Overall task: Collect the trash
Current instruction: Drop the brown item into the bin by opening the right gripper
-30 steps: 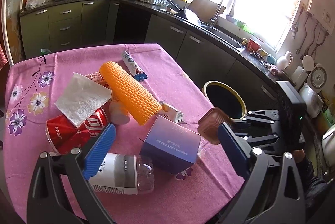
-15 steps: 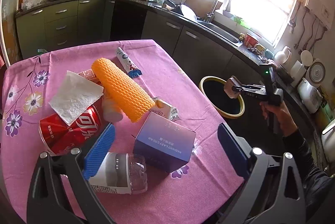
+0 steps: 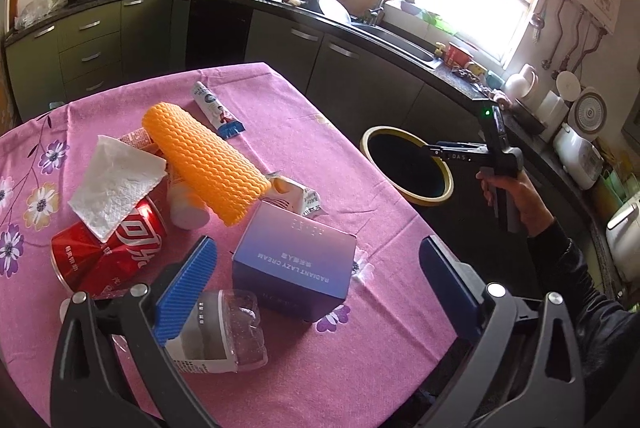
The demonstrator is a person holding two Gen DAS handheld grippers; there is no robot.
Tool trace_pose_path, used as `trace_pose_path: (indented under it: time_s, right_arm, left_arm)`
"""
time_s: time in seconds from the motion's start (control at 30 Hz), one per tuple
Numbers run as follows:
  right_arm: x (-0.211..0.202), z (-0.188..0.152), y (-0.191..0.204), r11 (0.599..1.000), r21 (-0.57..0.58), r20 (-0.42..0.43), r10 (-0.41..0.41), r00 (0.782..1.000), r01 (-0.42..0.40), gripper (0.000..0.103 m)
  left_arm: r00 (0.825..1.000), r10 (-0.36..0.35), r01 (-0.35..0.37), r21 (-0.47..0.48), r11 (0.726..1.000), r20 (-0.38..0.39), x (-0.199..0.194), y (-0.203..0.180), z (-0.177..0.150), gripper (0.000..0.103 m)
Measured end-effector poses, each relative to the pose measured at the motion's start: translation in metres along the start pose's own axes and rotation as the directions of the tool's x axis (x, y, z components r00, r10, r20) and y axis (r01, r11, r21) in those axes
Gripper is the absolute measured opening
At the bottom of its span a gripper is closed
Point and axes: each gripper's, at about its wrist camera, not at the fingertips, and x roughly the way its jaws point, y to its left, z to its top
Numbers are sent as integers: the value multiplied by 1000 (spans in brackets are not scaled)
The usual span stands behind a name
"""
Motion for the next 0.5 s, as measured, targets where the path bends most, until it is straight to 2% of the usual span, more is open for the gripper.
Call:
trace_pose_path:
  time_s: [0.27,0.5]
  right_arm:
    - [-52,-45,59,994,-46,108,103,989,-99,55]
    - [-72,-68,105,989,-84,145,132,981,-120,55]
  left_arm:
    - [998,-18,26,119,993,-67,26,-4,-5,97]
    - [995,29,-15,140,990,-99,45,7,-5,97]
